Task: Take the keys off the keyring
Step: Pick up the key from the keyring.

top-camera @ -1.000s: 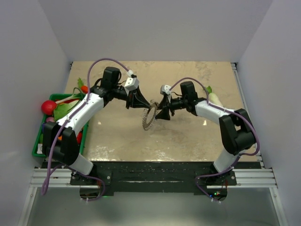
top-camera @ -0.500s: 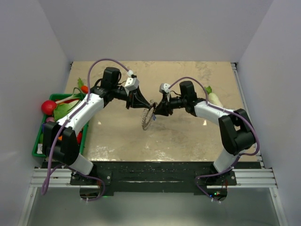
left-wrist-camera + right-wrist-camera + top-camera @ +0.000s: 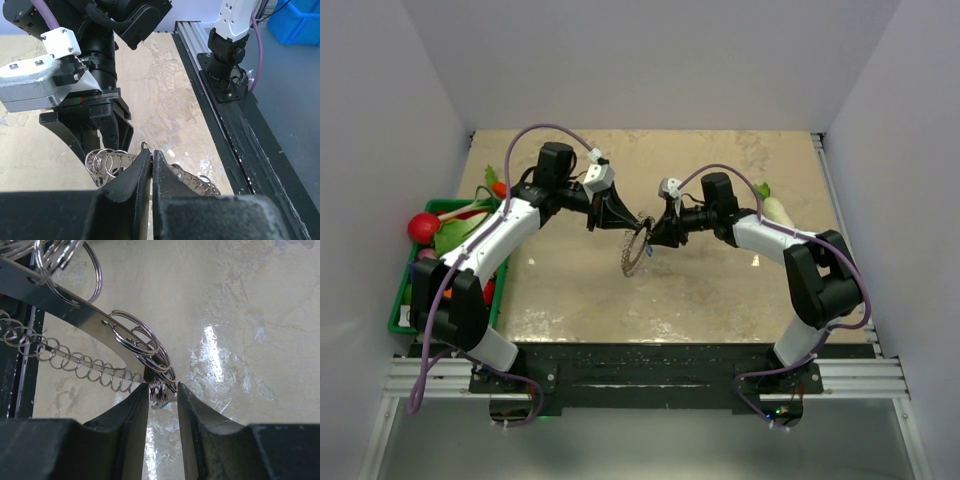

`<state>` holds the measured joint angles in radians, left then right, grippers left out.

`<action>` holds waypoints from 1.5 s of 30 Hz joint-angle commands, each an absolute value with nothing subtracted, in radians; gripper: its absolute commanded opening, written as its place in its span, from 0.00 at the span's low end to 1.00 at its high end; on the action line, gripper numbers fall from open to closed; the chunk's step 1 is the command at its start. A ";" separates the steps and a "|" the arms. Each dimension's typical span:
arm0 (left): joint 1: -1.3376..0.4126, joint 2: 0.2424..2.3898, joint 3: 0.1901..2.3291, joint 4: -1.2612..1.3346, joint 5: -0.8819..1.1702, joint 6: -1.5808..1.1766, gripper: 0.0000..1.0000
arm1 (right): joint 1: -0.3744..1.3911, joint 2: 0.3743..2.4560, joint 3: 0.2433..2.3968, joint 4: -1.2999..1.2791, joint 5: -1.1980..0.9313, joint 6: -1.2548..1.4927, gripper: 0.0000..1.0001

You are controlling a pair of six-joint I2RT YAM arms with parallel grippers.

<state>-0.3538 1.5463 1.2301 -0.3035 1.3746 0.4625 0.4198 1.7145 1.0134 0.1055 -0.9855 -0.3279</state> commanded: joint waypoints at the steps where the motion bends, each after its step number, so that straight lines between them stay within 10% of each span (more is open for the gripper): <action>1: -0.344 1.534 1.233 -0.268 1.427 0.449 0.00 | 0.422 1.717 1.051 0.106 -0.986 -0.336 0.30; 9: -0.342 1.536 1.230 -0.268 1.430 0.448 0.00 | 0.422 1.709 1.060 0.107 -1.000 -0.328 0.00; 19: -0.325 1.536 1.224 -0.253 1.373 0.448 0.00 | 0.423 1.663 1.095 0.003 -0.956 -0.437 0.00; 45: -0.261 1.621 1.186 -0.100 1.177 0.342 0.46 | 0.420 1.552 1.112 -0.130 -0.647 -0.544 0.00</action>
<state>-0.2600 1.6070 1.1908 -0.1989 1.2148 0.4011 0.4191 1.5829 1.0805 -0.1497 -0.6811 -0.5179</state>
